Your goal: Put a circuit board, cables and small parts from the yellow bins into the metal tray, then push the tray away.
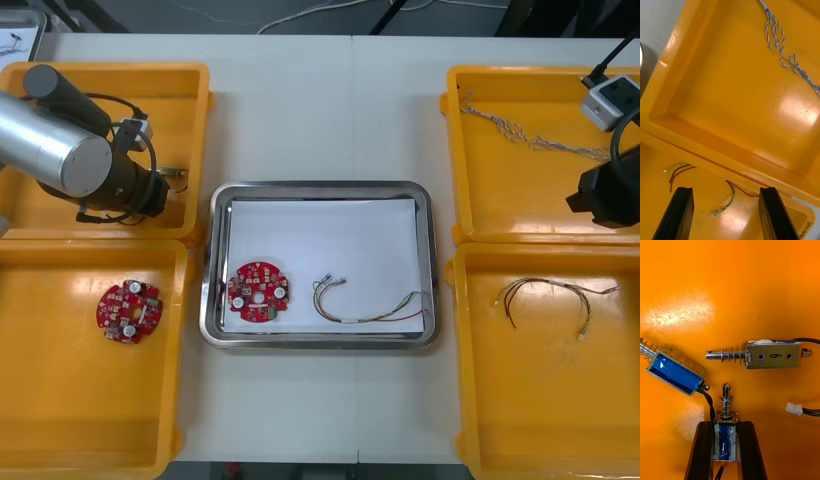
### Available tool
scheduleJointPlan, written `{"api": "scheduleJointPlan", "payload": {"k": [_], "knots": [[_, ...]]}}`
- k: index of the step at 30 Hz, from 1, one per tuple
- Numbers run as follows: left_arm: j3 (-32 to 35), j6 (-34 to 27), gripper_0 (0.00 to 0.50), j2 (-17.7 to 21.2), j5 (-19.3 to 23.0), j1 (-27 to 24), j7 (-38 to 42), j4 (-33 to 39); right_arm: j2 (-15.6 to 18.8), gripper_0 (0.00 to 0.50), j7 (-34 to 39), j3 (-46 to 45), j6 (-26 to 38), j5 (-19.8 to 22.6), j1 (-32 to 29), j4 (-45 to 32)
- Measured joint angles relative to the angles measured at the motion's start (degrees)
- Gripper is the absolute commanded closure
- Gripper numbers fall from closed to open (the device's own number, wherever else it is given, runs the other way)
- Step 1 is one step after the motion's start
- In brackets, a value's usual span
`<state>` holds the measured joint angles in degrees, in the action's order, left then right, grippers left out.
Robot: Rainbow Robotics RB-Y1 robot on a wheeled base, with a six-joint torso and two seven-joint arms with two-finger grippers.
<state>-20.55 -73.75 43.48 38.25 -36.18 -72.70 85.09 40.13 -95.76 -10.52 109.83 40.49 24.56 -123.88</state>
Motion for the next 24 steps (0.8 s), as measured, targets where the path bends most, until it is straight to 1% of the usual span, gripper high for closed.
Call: {"api": "scheduleJointPlan", "payload": {"k": [5,9,15,20,24], "knots": [[0.09,-0.32,0.5,0.0,0.0,-0.01,0.0,0.04,0.0,0.0,0.0,-0.08,0.0,-0.67,-0.4,2.88],[1.12,-3.64,0.5,0.0,0.0,-0.03,-0.01,0.65,0.0,0.0,0.0,-0.08,-0.03,-1.64,-0.4,3.44],[4.3,-7.97,0.5,0.0,-0.01,-0.03,-0.01,2.88,0.0,0.0,0.0,-0.08,-0.42,-1.78,-0.4,4.73],[5.75,-8.74,0.5,0.0,-0.15,-0.03,-0.01,3.85,0.0,0.0,0.0,-0.08,-2.52,-1.68,-0.38,6.9],[6.24,-8.86,0.5,0.0,-1.0,-0.03,-0.01,4.54,0.0,0.0,0.0,-0.08,-3.2,-1.4,0.58,10.57]]}}
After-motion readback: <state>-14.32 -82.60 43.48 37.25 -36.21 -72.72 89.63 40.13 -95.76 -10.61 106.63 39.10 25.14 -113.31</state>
